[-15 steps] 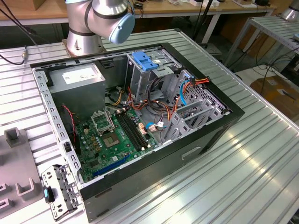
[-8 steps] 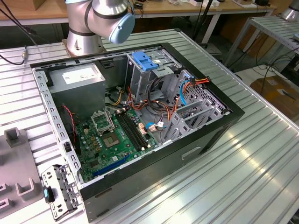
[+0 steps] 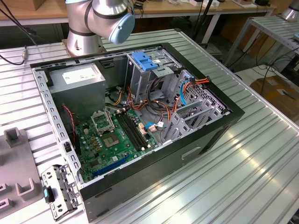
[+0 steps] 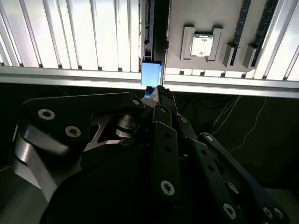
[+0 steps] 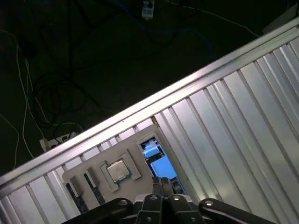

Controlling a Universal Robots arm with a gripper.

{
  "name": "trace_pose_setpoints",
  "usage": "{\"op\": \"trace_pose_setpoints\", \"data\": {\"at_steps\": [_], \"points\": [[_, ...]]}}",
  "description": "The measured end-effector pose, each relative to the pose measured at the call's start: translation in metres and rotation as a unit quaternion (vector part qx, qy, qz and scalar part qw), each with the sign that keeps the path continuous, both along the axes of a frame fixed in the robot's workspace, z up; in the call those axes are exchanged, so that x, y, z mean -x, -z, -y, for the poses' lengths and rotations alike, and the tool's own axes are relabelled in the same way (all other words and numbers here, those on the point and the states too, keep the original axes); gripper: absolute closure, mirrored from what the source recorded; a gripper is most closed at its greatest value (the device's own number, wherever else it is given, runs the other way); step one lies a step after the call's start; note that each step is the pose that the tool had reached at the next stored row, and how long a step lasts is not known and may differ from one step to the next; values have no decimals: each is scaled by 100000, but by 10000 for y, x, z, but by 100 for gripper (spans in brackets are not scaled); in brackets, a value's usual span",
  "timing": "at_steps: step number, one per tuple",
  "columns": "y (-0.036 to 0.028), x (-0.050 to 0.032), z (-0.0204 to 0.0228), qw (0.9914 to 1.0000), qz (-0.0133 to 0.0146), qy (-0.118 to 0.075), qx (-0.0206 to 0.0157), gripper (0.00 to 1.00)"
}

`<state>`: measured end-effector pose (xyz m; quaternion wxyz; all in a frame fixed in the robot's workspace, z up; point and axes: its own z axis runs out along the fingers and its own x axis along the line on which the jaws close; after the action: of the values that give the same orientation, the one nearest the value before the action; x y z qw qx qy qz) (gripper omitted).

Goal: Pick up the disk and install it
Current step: 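Pick up the disk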

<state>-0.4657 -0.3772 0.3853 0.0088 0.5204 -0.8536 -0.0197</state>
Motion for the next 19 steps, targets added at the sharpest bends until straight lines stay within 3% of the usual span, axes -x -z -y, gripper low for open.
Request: {"op": "trace_pose_setpoints", "data": {"at_steps": [4,5,6,8,10,12,13,14,16,17,19], "points": [[2,0,0,99940,64,-3456,2,89],[6,0,0,99874,92,-5015,0,89],[9,0,0,99820,92,-5999,1,82],[16,-2,0,99695,91,-7808,0,82],[29,-4,0,99511,83,-9877,0,75],[56,-4,0,99388,90,-11043,0,75],[70,-4,0,99338,100,-11486,0,69],[81,-4,0,99284,107,-11949,2,69],[102,-4,-1,99108,139,-13324,4,67],[113,-4,0,98988,147,-14190,4,62],[140,-4,0,98696,151,-16094,0,62]]}}
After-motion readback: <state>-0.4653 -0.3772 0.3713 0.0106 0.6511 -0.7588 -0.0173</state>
